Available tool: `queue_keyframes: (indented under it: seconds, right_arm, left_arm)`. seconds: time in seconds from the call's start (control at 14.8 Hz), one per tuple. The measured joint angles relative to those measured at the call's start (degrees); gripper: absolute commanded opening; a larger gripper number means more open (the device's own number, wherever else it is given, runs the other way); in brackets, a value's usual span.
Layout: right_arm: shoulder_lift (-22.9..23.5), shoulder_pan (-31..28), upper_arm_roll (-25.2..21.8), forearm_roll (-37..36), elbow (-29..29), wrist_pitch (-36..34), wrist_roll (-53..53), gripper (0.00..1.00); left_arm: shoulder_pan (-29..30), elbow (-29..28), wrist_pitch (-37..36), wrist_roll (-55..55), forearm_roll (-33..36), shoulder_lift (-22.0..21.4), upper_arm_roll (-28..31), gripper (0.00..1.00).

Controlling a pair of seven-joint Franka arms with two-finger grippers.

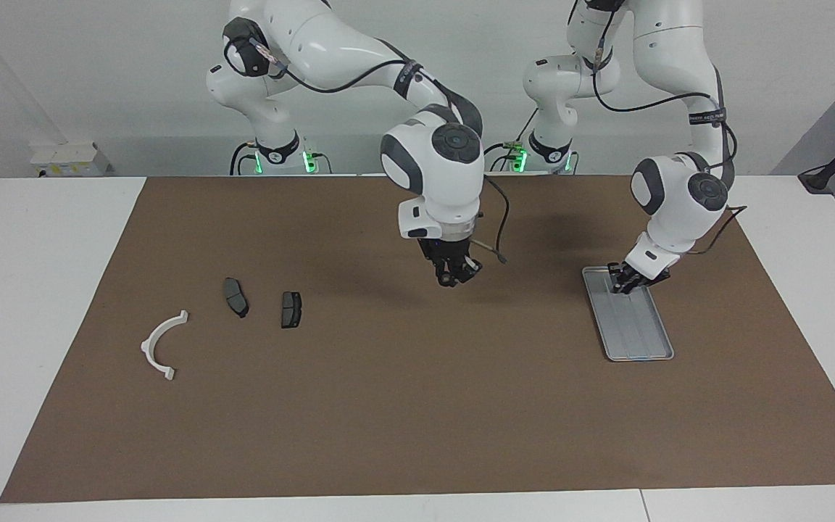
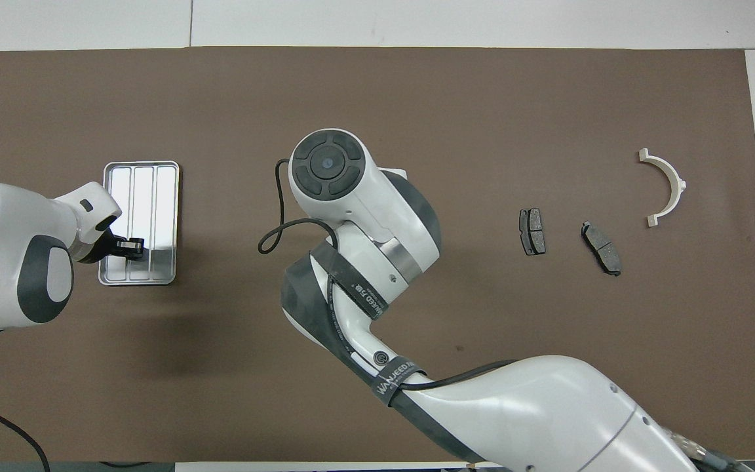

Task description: Pick bearing gear from pile to tray

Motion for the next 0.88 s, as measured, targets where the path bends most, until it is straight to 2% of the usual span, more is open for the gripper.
queue_keyframes:
  seconds: [0.27, 0.54, 0.61, 0.68, 0.75, 0.81, 0.88]
  right_arm:
    - [5.04, 0.56, -0.23, -1.34, -0.23, 7.21, 1.03, 0.0]
    - [5.96, 0.49, -0.58, -2.18, -3.0, 13.09, 1.03, 0.0]
    - [6.16, 0.5, -0.58, -2.26, -3.69, 14.0, 1.03, 0.0]
    - [6.37, 0.5, -0.59, -2.31, -4.1, 14.5, 1.03, 0.0]
    - [6.49, 0.5, -0.59, -2.33, -4.28, 14.65, 1.03, 0.0]
    - [6.49, 0.5, -0.6, -2.33, -4.29, 14.69, 1.03, 0.06]
    - [6.49, 0.49, -0.62, -2.33, -4.29, 14.69, 1.03, 0.84]
  left_arm:
    - [-0.01, -0.01, 0.07, -0.6, 0.0, 0.0, -0.15, 0.0]
    - [-0.15, -0.01, 0.21, -1.84, -0.14, 0.0, -0.47, 0.01]
    - [-0.21, -0.02, 0.26, -2.09, -0.14, 0.0, -0.61, 0.1]
    - [-0.26, -0.02, 0.29, -2.26, -0.15, 0.0, -0.7, 0.45]
    - [-0.28, -0.03, 0.31, -2.37, -0.15, 0.0, -0.71, 0.65]
    - [-0.28, -0.04, 0.34, -2.4, -0.16, 0.01, -0.71, 0.79]
    - [-0.29, -0.04, 0.36, -2.42, -0.18, 0.01, -0.72, 0.86]
